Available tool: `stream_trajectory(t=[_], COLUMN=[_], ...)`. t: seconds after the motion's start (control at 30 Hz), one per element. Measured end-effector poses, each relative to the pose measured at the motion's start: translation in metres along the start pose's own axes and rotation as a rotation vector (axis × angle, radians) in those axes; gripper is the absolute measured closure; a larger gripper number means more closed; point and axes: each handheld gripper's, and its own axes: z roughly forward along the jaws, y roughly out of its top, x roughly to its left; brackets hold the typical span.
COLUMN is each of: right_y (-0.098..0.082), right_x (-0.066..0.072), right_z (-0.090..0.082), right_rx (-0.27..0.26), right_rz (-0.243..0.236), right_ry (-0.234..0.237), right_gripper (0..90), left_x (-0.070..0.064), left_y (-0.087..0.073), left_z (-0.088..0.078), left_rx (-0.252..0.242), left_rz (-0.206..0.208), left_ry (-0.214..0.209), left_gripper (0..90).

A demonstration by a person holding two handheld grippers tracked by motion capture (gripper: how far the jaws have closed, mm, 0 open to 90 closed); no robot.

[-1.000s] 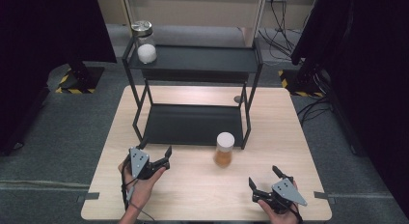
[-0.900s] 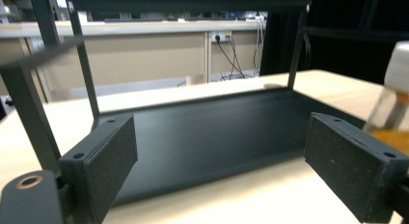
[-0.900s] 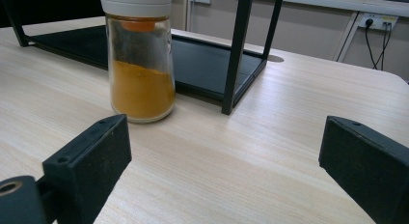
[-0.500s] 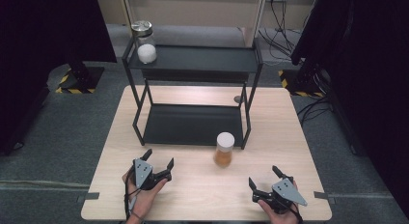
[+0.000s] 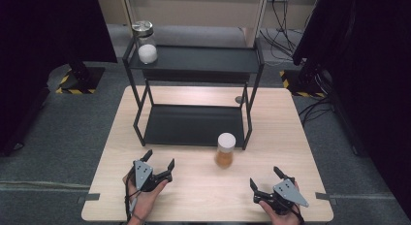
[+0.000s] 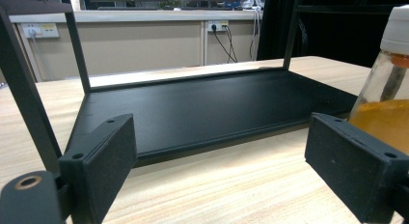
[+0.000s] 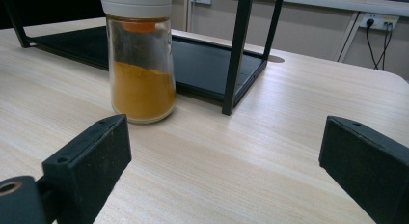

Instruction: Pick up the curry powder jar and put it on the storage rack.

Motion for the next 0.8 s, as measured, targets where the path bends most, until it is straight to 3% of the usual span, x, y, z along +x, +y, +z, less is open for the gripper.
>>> stream_trajectory(t=[0.2, 0.37, 0.8], right_y=[0.0, 0.01, 0.044], right_x=[-0.003, 0.0, 0.006], right_z=[0.001, 0.007, 0.05], right_rx=[-0.01, -0.051, -0.108], right_rz=[0.023, 0.02, 0.002], right_ry=[0.015, 0.056, 0.139], right_gripper=[4.3, 4.3, 5.1], left_x=[-0.001, -0.003, -0.001], left_y=[0.001, 0.002, 0.001], left_z=[0.001, 0.001, 0.001], left_rx=[0.008, 0.009, 0.008], left_rz=[0.015, 0.029, 0.015], left_ry=[-0.001, 0.001, -0.002], left_gripper=[10.4, 10.2, 10.2])
